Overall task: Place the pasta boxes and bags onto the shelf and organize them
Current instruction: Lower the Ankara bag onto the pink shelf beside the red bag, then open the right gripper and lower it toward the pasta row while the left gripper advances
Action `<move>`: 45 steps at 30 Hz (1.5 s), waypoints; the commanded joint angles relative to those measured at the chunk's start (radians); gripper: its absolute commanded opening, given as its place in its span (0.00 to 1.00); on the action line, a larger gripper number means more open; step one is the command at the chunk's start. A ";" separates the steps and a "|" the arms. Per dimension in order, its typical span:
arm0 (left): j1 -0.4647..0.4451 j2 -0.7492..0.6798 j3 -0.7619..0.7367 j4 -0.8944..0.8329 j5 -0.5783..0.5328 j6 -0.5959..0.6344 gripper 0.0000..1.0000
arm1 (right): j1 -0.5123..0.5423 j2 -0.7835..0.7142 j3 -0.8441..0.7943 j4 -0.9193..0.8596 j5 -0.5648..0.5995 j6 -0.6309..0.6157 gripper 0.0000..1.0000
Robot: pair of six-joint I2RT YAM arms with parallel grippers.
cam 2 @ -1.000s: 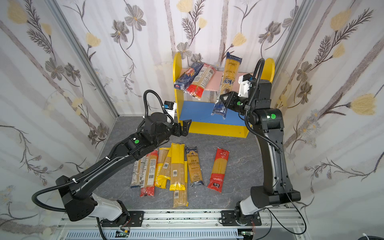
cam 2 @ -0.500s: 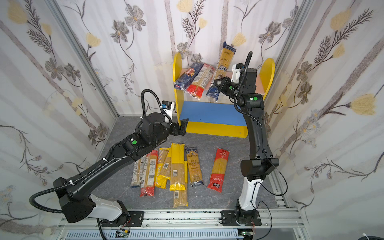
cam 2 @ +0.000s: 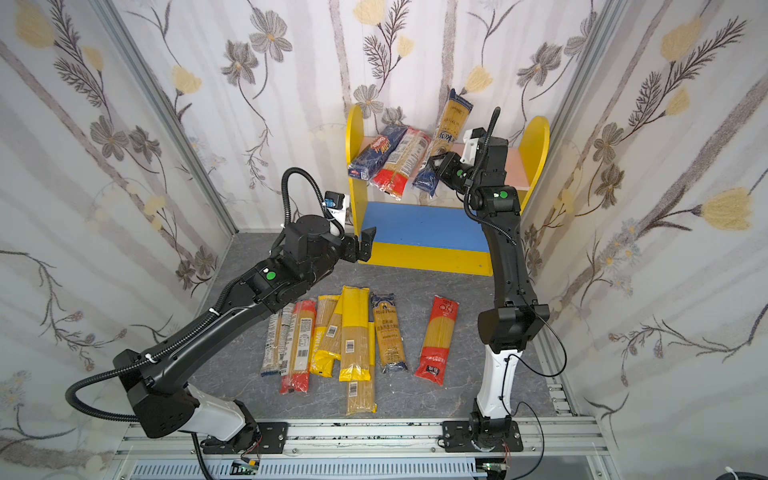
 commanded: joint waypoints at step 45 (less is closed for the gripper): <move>-0.161 -0.015 -0.089 0.019 0.003 -0.178 1.00 | 0.088 -0.872 -1.308 -0.155 0.303 -0.204 0.82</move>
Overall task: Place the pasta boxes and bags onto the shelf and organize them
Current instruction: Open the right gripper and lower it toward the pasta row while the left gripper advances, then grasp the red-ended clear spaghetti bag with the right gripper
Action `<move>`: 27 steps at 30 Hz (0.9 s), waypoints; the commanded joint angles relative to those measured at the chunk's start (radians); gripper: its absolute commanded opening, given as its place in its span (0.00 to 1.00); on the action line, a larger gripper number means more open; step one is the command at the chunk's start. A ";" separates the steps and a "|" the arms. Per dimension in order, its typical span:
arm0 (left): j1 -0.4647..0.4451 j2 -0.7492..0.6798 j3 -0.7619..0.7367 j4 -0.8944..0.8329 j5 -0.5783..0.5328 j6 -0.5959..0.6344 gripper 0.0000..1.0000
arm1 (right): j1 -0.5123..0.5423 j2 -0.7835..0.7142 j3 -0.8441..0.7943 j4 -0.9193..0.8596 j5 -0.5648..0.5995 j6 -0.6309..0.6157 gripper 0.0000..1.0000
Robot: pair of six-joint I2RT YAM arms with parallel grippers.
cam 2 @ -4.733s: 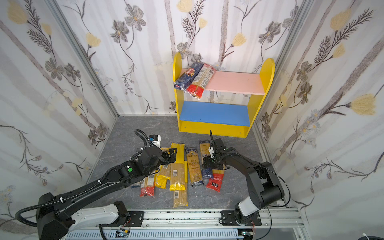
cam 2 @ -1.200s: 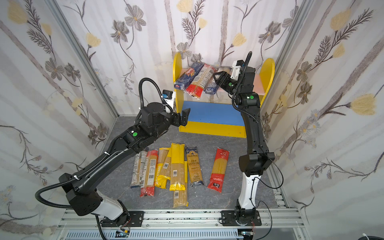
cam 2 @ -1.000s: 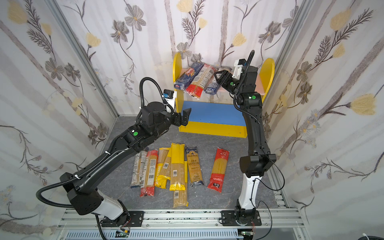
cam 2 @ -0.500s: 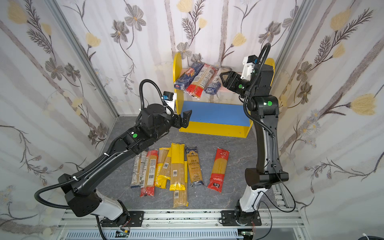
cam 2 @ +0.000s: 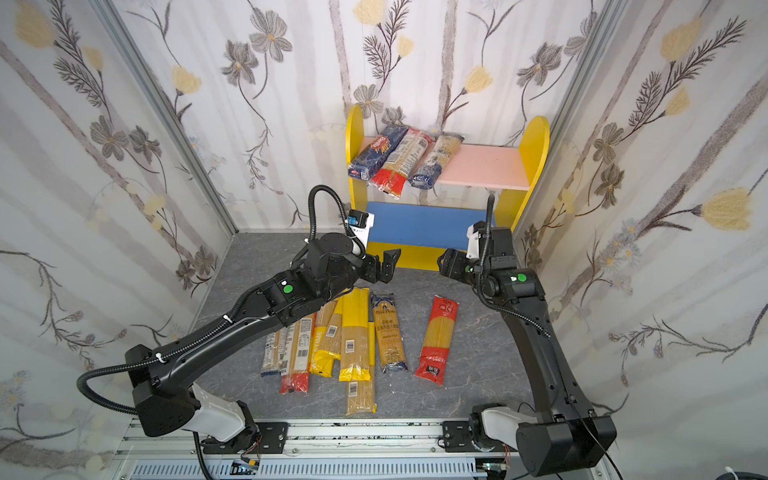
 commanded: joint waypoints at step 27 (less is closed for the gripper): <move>-0.070 -0.220 -0.301 0.016 -0.124 -0.209 1.00 | 0.148 0.125 -0.664 0.320 0.053 0.156 0.86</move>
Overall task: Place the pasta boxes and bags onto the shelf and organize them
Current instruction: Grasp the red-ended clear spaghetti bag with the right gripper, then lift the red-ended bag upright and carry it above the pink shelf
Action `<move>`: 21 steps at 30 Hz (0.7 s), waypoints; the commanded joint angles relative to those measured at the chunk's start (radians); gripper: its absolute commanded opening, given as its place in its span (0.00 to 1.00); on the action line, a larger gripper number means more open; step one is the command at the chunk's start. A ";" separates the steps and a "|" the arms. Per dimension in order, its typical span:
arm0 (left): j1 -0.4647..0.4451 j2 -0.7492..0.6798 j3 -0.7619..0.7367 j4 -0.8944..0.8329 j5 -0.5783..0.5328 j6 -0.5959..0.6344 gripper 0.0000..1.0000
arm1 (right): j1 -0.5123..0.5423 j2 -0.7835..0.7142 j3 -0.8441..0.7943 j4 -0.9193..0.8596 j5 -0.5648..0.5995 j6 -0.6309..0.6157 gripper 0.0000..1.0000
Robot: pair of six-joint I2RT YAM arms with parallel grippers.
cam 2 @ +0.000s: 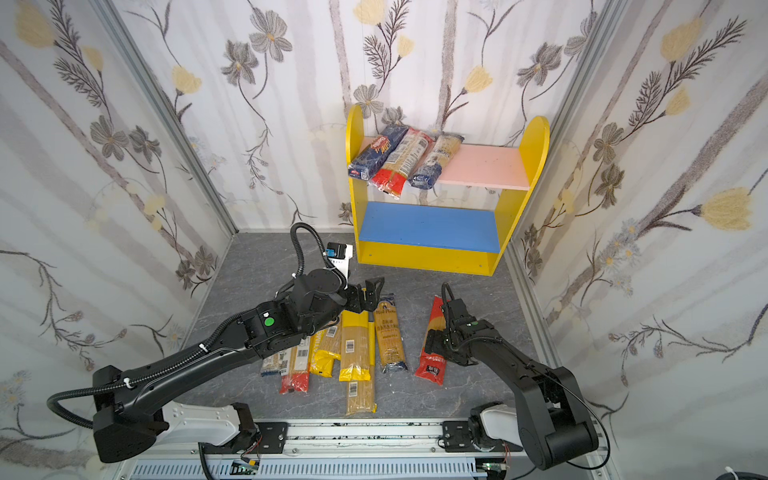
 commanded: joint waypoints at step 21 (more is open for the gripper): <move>0.096 0.047 0.086 0.015 0.031 0.086 1.00 | 0.040 -0.114 0.079 -0.071 -0.065 0.019 0.00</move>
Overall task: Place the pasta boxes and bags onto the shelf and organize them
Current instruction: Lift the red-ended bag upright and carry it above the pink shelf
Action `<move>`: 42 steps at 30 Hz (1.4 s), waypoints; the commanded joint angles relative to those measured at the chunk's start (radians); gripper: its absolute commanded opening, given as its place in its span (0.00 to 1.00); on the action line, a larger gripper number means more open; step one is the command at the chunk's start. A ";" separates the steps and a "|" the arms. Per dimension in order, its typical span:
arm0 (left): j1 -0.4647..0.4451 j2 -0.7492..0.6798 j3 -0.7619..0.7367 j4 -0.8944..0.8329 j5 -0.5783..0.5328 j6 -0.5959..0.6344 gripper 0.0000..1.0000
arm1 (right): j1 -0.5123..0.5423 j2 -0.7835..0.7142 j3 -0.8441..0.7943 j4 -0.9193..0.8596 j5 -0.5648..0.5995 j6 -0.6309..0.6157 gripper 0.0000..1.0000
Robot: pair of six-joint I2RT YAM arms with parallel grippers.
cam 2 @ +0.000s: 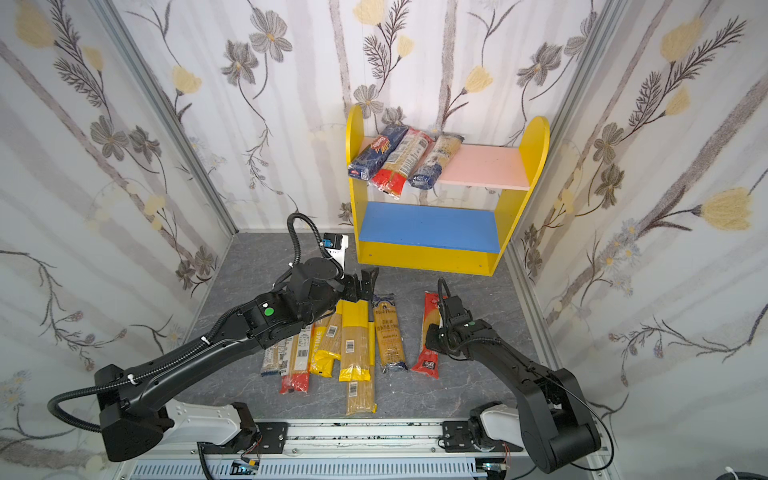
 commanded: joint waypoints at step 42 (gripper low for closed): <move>0.159 0.194 0.275 0.023 0.089 0.237 1.00 | -0.329 0.473 1.720 -0.179 -0.121 -0.124 0.03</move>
